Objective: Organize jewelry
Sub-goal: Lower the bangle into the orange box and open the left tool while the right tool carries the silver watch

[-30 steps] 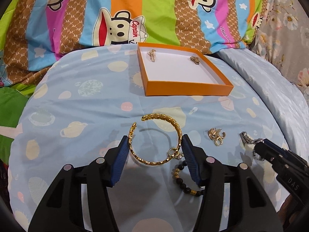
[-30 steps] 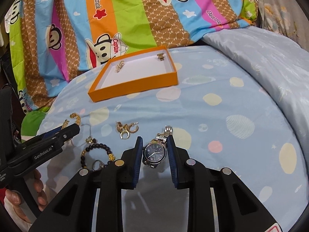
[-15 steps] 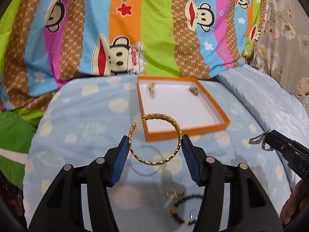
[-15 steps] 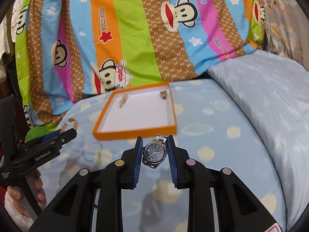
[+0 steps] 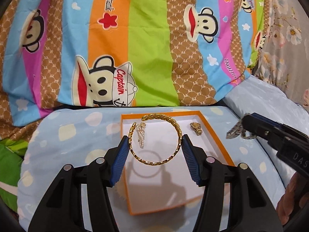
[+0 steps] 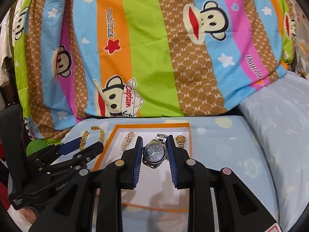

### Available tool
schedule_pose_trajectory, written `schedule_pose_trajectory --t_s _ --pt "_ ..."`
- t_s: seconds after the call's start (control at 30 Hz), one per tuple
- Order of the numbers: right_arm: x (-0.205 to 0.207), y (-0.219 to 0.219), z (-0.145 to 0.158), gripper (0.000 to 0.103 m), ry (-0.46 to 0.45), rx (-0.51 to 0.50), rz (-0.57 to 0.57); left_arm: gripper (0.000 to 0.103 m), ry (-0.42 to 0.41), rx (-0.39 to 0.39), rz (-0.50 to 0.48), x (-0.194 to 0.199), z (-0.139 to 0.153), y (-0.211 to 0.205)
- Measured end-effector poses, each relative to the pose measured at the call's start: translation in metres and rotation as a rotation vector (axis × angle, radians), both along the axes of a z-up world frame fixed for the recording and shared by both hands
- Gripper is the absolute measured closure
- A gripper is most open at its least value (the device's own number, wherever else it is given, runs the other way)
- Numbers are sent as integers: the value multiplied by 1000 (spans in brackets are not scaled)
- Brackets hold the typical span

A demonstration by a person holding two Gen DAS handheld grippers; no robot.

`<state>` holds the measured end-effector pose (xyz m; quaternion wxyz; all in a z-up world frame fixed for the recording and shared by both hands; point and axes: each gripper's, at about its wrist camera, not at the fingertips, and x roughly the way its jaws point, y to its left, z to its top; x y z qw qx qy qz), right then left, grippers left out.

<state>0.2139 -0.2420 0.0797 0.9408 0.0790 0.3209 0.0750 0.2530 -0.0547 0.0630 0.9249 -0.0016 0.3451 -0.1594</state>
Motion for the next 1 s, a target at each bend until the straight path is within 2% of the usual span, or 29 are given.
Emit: schedule_pose_trajectory --t_s 0.13,0.33,0.43,0.7,0.87,0.93,1.0 --pt "29 6 -30 79 47 -39 23 49 68 20 14 23 -30 -4" --pt "51 5 -68 79 119 -73 36 49 148 49 -1 41 -62 -4" --pt "57 2 -80 79 150 -81 36 49 118 87 -11 41 -64 -8" --pt "58 -3 -97 79 214 -71 47 49 87 121 -45 34 -66 -11" --pt "52 -2 -95 78 199 -86 42 48 76 129 -51 29 -66 -10" --pt "50 -2 -95 76 198 -86 41 43 70 133 -51 26 -67 -11" --pt "47 -2 -94 76 195 -89 42 42 63 130 -58 22 -67 -11"
